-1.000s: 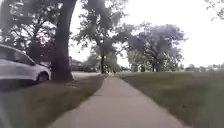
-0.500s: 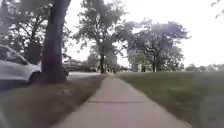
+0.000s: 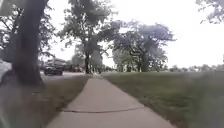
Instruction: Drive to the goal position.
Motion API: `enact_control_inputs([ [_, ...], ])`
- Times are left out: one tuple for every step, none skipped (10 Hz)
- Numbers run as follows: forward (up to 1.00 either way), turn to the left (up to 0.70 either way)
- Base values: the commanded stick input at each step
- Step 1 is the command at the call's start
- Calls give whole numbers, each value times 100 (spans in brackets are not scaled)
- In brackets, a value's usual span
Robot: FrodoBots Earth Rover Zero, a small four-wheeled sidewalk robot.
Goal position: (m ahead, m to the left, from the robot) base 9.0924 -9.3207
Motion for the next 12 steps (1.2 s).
enact_control_inputs([
  [100,-40],
  [100,-40],
  [100,-40],
  [100,-40],
  [100,-40],
  [100,-40],
  [100,-40],
  [100,-40],
  [100,-40],
  [100,-40],
  [100,-40],
  [100,-40],
])
